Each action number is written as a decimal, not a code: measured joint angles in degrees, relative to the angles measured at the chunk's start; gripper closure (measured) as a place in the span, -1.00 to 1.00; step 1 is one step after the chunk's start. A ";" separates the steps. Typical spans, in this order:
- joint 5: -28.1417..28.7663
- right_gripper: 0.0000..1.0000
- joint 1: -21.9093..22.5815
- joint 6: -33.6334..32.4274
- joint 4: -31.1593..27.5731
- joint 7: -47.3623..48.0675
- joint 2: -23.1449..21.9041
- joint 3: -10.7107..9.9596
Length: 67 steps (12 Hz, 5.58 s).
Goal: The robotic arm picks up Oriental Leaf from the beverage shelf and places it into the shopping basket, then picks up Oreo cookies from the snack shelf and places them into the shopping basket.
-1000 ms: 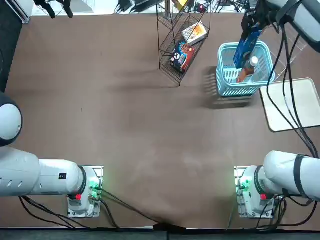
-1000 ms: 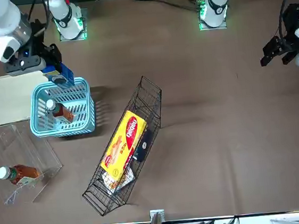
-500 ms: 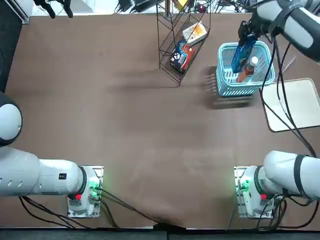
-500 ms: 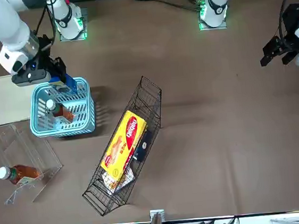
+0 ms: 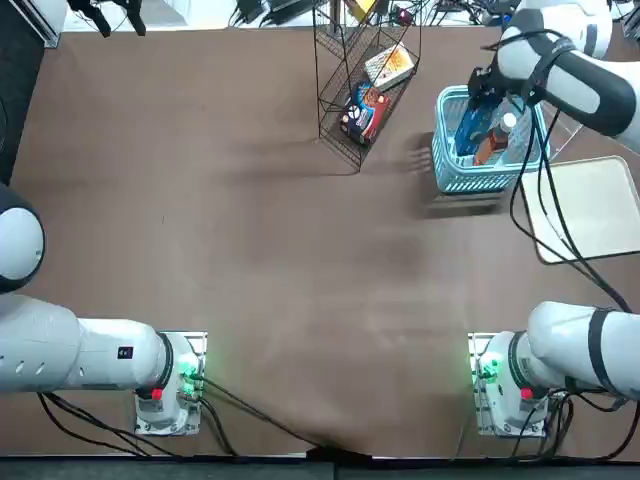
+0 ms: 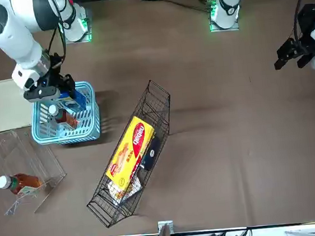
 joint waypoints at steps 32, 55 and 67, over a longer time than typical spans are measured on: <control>-11.99 -1.00 -1.23 0.54 8.23 8.91 17.02 -0.24; -7.44 -1.00 8.34 -35.08 32.34 -2.90 9.28 -19.36; -7.36 -1.00 12.73 -35.13 34.42 -4.80 8.35 -25.76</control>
